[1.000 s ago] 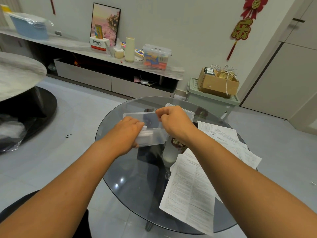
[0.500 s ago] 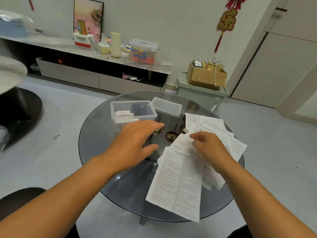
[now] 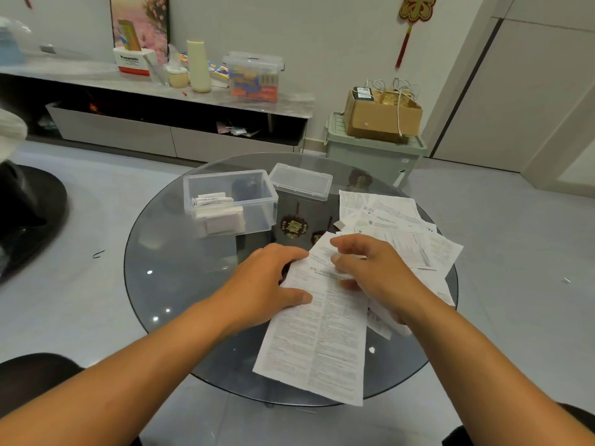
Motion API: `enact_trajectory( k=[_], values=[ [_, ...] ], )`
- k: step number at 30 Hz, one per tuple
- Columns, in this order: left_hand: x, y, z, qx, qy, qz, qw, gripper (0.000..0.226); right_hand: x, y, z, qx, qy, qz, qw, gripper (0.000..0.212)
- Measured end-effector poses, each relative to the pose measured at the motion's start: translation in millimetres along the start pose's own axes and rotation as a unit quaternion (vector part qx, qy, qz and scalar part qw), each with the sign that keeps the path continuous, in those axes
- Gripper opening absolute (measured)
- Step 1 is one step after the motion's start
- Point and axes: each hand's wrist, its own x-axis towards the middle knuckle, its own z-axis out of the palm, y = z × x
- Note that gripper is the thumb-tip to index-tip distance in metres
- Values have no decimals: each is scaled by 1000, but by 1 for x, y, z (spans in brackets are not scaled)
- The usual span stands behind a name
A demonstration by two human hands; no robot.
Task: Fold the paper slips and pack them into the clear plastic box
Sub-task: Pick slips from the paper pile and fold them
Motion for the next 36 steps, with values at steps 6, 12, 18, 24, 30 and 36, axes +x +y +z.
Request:
enact_trajectory(
  k=[6, 12, 18, 24, 30, 36],
  values=[
    [11, 4, 10, -60, 42, -15, 997, 59, 3, 8, 4, 1, -18, -12, 1000, 22],
    [23, 0, -1, -118, 128, -32, 984, 9, 8, 7, 1, -35, 12, -55, 998, 26],
    [33, -9, -13, -308, 153, -195, 918, 8, 12, 8, -11, -95, 7, -80, 992, 49],
    [33, -13, -14, -434, 144, -253, 853, 9, -3, 9, -15, -146, -89, -116, 978, 65],
    [26, -14, -8, -408, 166, -245, 864, 20, -10, 9, -6, -166, -74, -201, 963, 38],
    [19, -17, -9, -337, 114, -200, 913, 62, -7, 16, -5, -243, -66, -213, 944, 14]
  ],
)
